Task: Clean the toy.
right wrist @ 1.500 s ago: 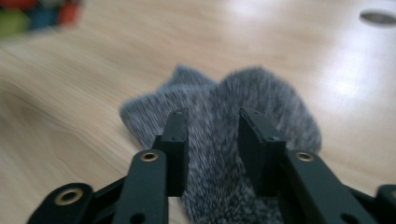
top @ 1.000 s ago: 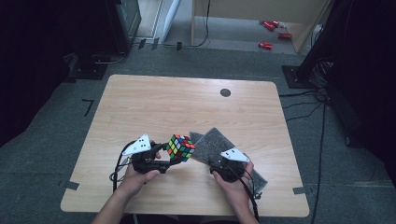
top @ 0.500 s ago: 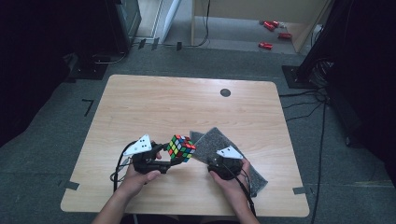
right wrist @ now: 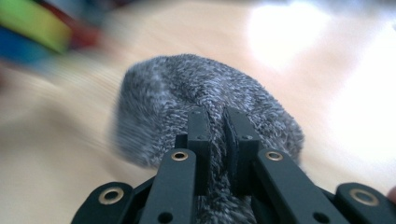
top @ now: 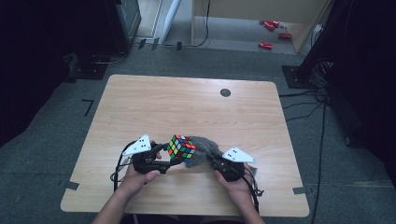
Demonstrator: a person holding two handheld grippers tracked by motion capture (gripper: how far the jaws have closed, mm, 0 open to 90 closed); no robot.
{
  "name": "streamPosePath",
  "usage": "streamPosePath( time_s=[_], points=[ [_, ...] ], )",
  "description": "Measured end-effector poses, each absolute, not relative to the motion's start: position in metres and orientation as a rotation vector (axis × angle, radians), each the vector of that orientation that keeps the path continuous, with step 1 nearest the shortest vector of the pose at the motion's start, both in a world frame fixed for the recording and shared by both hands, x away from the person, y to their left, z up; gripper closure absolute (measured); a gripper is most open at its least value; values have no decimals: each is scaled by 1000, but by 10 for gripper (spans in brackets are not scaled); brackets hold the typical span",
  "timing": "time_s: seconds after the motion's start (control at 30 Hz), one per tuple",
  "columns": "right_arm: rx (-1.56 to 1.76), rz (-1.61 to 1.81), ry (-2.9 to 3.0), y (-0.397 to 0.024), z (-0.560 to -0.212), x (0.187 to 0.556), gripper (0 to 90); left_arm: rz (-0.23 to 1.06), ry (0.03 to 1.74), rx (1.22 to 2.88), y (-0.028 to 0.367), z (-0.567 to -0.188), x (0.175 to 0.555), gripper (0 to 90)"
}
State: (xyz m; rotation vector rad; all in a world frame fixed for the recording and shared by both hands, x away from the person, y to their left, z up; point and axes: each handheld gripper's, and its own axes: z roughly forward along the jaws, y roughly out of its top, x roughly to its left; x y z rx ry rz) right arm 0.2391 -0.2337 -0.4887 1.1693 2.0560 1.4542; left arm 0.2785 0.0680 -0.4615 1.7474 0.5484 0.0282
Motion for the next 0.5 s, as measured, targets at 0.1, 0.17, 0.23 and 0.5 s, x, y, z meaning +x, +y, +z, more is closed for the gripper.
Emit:
streamPosePath(
  time_s=[0.1,0.17,0.23,0.5],
  points=[
    [977,1674,2017,-227,-468,224,826,19,540,1743,67,-462,278,348],
    [946,1731,1991,-225,-460,218,826,3,531,1730,67,-461,277,348],
    [933,1777,1987,-225,-458,217,826,-7,532,1719,68,-460,277,348],
    [780,1717,2141,-204,-468,212,825,-42,536,1685,72,-460,280,348]
  ],
)
